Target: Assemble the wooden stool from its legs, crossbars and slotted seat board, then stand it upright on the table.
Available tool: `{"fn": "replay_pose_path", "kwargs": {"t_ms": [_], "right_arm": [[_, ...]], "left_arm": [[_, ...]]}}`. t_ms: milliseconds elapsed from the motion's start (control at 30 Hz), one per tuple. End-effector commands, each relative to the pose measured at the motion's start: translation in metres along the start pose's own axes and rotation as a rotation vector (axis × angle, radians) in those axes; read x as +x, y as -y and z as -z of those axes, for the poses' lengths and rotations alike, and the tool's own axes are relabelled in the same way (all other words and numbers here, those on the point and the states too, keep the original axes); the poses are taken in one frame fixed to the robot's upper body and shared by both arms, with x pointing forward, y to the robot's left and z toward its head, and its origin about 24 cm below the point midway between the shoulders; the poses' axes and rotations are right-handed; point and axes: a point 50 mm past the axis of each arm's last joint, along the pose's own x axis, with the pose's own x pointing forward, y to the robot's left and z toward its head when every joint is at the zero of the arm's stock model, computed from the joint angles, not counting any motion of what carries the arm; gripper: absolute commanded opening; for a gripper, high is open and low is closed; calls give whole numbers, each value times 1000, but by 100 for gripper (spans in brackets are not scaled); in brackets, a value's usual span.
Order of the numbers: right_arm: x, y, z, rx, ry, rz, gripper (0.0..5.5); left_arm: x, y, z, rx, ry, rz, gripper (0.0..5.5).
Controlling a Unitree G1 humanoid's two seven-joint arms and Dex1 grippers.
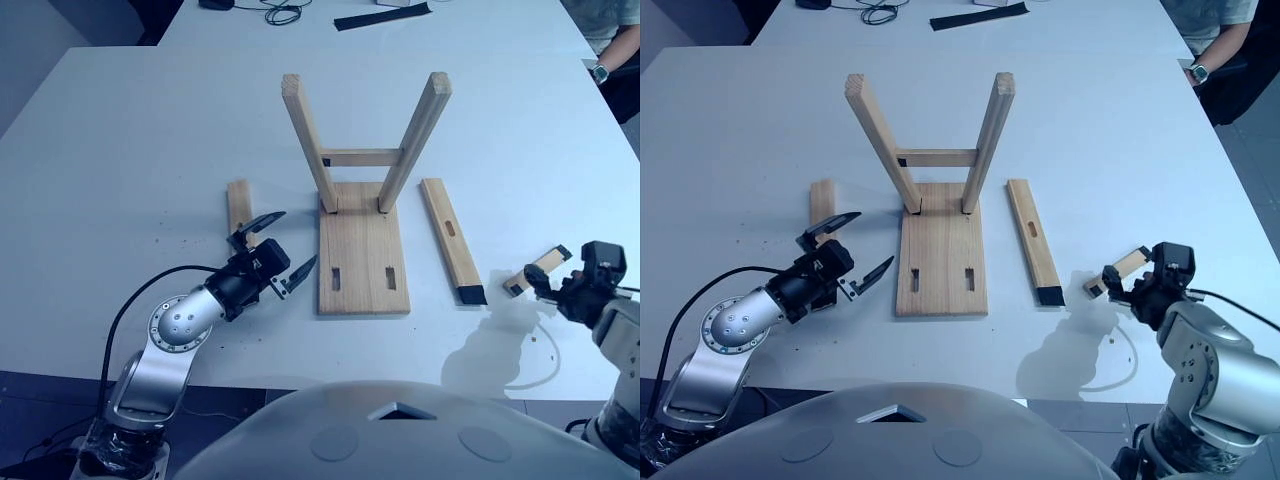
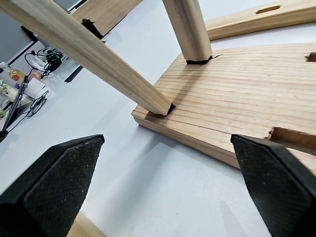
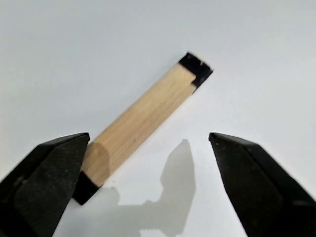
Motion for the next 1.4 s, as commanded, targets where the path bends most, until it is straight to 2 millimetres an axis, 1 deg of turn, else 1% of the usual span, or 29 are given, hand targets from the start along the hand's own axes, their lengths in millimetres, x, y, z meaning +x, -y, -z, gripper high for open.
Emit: {"fn": "replay_pose_path", "kwargs": {"t_ms": [33,200,400,633,767,900,967,1033,1300,1400], "right_arm": [[0,-1,10,46,-27,45,445],[6,-9,15,93,-45,55,445],[6,-6,14,121,-40,82,445],[6,-5,2,149,14,92,445],[8,-12,-5,157,41,80,445],[11,-25,-6,153,40,49,445],[11,-31,-4,155,33,42,445],[11,-33,0,157,18,49,445],[16,-26,32,182,-131,116,445],[18,-22,38,187,-168,132,407]], "left_arm": [[0,-3,-1,34,-9,34,478],[2,-6,-2,46,-6,58,478],[2,-7,-4,58,2,73,478],[2,-8,-6,70,3,76,478],[2,-8,-6,76,3,78,478],[4,-8,-7,87,8,88,478],[5,-9,-8,94,13,95,478],[6,-10,-8,98,14,99,478],[6,-11,-7,104,12,122,478],[7,-12,-7,104,11,124,478]]}}
